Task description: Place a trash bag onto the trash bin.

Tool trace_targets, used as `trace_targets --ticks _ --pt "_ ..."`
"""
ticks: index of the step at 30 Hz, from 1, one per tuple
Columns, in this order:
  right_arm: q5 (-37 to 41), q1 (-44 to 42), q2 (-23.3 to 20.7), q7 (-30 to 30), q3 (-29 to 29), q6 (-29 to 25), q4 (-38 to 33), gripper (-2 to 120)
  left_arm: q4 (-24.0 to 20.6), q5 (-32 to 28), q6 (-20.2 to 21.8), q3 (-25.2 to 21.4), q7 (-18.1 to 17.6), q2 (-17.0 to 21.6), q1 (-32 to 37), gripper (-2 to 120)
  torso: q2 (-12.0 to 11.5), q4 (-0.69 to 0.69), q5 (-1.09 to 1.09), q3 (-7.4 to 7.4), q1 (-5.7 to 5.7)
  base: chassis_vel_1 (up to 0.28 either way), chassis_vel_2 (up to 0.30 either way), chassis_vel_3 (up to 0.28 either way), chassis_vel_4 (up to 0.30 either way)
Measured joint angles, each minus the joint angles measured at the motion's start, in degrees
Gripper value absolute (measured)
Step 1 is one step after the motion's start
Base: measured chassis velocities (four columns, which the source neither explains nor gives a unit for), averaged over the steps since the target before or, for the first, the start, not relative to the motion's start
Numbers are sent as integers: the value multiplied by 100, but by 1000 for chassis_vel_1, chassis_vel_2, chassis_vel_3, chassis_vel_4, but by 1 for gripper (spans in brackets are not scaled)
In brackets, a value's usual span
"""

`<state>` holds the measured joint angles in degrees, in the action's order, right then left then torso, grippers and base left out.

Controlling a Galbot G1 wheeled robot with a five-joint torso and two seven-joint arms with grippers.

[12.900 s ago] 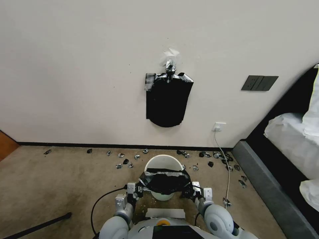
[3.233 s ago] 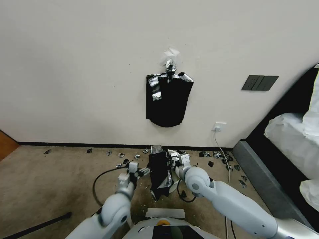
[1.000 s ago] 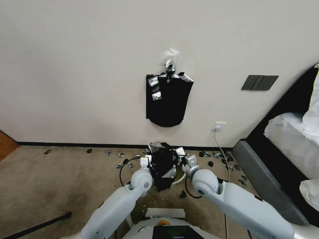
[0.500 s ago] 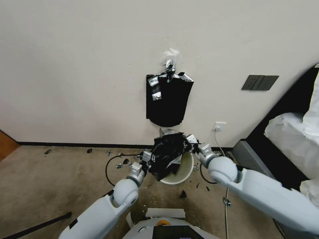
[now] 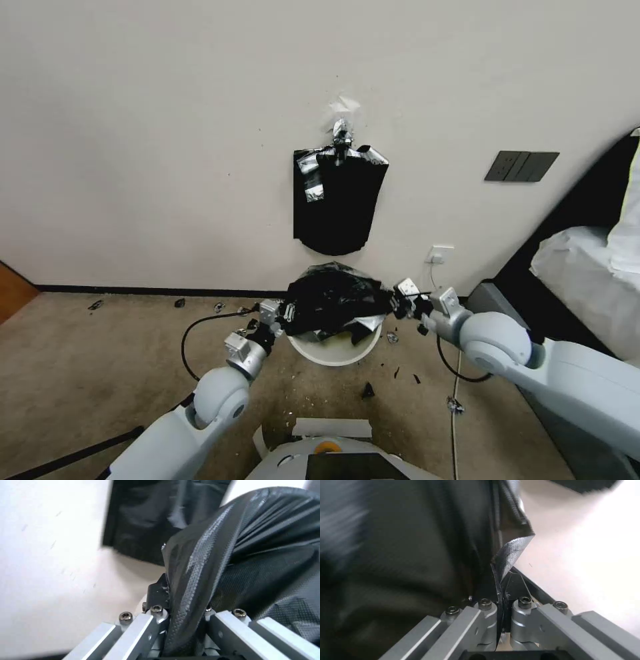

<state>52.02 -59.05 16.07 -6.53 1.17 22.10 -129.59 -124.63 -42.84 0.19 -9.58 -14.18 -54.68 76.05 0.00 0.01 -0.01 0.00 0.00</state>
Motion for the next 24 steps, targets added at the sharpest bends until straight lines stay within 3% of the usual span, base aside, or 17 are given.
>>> trace_targets --ticks 6,11,16,20,24 --pt "-305 -478 453 -45 212 -323 50 0 -101 -558 199 -289 -237 -60 250 1 0 0 1 0 0 0 0 0 0" --pt "207 -671 1039 -375 412 -320 67 0 -147 -689 256 -423 -296 -36 384 1 0 0 1 0 0 0 0 0 0" --pt "171 -896 1256 -399 423 -308 8 0 -182 -825 349 -450 -415 -37 392 1 0 -1 1 0 0 0 0 0 0" --pt "10 -1125 1392 -531 424 -321 -26 12 -180 -977 501 -520 -574 -45 377 1 1 -1 1 0 0 0 0 0 0" --pt "-92 -1348 1531 -834 557 -431 -46 32 -135 -1117 802 -624 -765 -14 403 1 0 -1 1 0 0 0 0 0 0"
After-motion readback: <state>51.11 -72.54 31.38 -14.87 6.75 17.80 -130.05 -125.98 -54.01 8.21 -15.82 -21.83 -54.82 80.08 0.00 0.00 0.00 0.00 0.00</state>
